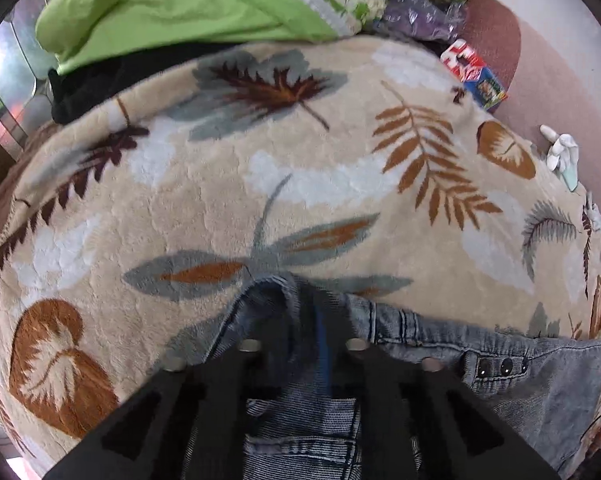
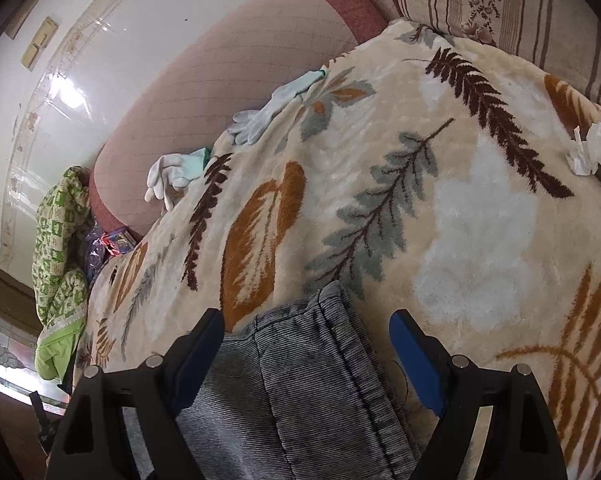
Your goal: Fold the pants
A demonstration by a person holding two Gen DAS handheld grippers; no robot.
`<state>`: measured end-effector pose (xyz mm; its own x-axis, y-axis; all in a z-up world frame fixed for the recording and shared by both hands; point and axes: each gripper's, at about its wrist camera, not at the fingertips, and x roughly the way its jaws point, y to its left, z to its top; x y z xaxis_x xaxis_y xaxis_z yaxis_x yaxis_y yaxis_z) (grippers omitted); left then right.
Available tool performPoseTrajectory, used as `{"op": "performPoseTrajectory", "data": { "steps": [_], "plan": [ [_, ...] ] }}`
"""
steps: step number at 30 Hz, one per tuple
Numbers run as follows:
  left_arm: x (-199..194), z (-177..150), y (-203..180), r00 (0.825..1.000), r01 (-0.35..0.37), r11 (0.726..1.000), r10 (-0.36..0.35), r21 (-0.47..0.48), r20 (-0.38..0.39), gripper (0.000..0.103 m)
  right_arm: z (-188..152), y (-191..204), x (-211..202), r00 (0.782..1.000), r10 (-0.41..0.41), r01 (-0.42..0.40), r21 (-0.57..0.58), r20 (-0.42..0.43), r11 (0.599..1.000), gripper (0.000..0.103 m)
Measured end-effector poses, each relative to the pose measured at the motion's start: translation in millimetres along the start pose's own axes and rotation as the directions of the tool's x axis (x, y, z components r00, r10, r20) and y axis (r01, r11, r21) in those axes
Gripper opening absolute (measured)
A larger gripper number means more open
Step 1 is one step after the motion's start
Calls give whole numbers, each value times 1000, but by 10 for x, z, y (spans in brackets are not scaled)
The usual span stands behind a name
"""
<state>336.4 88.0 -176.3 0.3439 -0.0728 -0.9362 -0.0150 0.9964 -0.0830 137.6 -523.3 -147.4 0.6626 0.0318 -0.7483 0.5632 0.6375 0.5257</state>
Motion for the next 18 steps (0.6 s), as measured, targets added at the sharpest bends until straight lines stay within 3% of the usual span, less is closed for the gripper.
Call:
{"op": "performPoseTrajectory", "data": {
  "steps": [2, 6, 10, 12, 15, 16, 17, 18],
  "plan": [
    [7, -9, -31, 1000, -22, 1000, 22, 5, 15, 35, 9, -22, 18, 1000, 11, -11, 8, -10, 1000, 84],
    [17, -46, -169, 995, -88, 993, 84, 85, 49, 35, 6, -5, 96, 1000, -8, 7, -15, -27, 1000, 83],
    [-2, -81, -157, 997, -40, 997, 36, 69, 68, 15, 11, 34, 234, 998, -56, 54, -57, -42, 997, 81],
    [-21, -99, -175, 995, -68, 995, 62, 78, 83, 7, 5, 33, 314, 995, -77, 73, -71, -55, 995, 76],
    [-79, -118, -188, 992, -71, 994, 62, 86, 109, 3, -3, 79, 366, 995, -92, 87, -111, -47, 990, 60],
    [-119, -126, -185, 991, -65, 994, 55, 83, 122, 3, -10, 109, 385, 995, -80, 72, -129, -55, 989, 45],
    [-172, -137, -175, 989, -60, 995, 48, 79, 137, 3, -25, 135, 399, 995, -83, 74, -140, -61, 987, 37],
    [-229, -137, -170, 987, -54, 996, 41, 76, 154, 3, -37, 151, 397, 994, -98, 89, -153, -52, 984, 36]
  ]
}}
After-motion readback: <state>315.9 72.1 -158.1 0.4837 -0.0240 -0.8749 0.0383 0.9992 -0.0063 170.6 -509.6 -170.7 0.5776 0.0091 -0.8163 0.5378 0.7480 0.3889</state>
